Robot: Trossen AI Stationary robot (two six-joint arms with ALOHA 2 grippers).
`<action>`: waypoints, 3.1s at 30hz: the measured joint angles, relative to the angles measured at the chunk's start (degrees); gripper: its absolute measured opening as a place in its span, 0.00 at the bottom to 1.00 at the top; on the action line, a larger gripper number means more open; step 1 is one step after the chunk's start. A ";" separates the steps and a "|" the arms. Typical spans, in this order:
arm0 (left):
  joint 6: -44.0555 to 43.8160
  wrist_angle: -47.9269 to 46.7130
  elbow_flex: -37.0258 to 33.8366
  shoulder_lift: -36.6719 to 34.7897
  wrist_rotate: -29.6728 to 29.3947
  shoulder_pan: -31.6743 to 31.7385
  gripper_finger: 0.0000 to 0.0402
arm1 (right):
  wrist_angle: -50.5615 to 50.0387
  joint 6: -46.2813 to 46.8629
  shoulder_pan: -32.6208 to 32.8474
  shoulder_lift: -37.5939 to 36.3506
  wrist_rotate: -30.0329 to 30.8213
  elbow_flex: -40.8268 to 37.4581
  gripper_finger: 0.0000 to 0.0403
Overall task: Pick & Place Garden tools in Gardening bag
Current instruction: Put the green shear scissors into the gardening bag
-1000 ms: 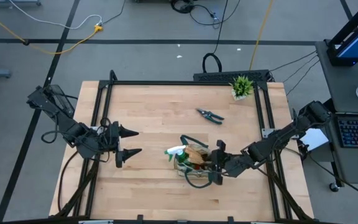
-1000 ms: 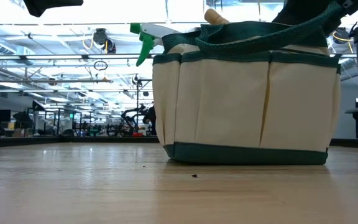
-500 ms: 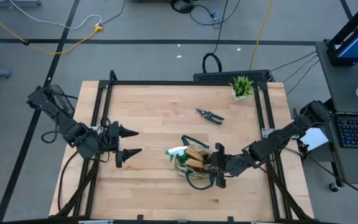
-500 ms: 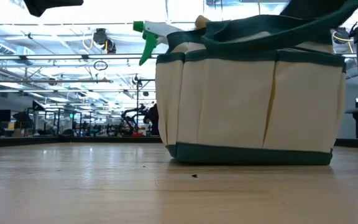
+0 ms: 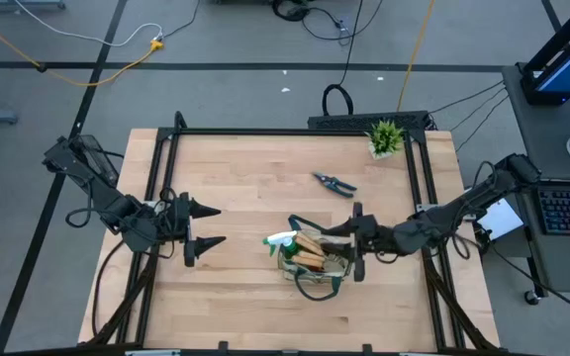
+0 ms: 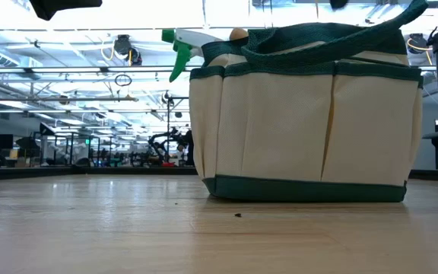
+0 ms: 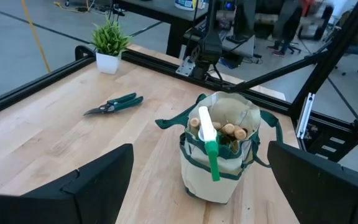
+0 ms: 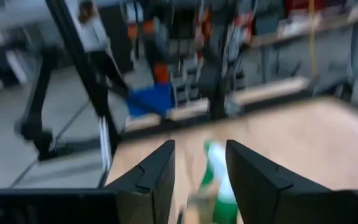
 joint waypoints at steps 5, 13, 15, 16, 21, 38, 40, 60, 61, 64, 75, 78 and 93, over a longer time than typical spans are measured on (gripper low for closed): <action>0.08 0.00 0.00 0.00 0.01 -0.01 0.93 | 5.82 -10.42 0.00 -1.87 3.88 0.02 0.30; 0.17 0.03 0.00 0.00 0.00 -0.02 0.93 | 1.86 -20.27 -2.72 -3.92 13.79 0.02 0.26; 0.11 0.04 0.00 0.00 0.00 -0.01 0.93 | -1.32 -20.29 -4.69 -4.67 15.36 0.04 0.26; 0.11 0.04 0.00 -0.01 0.00 -0.02 0.93 | -3.62 -19.76 -5.85 -5.08 15.54 0.04 0.26; 0.59 0.02 0.00 0.00 -0.11 0.00 0.93 | -15.68 -11.18 -13.50 -7.16 13.09 0.04 0.29; 7.27 -0.66 0.00 -0.07 1.50 0.17 0.93 | -44.06 -6.52 -36.00 -8.28 -13.57 0.09 0.40; 7.08 -1.32 0.00 -0.11 2.41 0.67 0.93 | -45.84 -7.40 -37.80 -8.12 -16.40 0.09 0.40; 10.96 14.23 -17.93 -13.06 15.50 10.29 0.93 | -52.31 -13.30 -50.77 -0.48 -28.82 0.11 0.40; 10.97 15.39 -19.21 -14.09 15.52 10.29 0.93 | -52.20 -13.67 -51.05 0.19 -29.16 0.11 0.40; 10.95 17.95 -22.94 -16.99 15.50 10.29 0.93 | -51.04 -14.42 -51.83 2.81 -32.06 0.11 0.40; 8.61 26.02 -32.36 -21.55 15.41 10.29 0.93 | -47.47 -21.06 -51.84 12.33 -36.24 0.11 0.40; 7.87 27.01 -33.29 -21.54 15.25 10.29 0.93 | -46.94 -22.48 -51.84 14.16 -35.59 0.11 0.40; 5.97 26.76 -33.53 -21.51 14.93 10.29 0.93 | -46.57 -22.04 -53.57 13.62 -32.88 0.09 0.40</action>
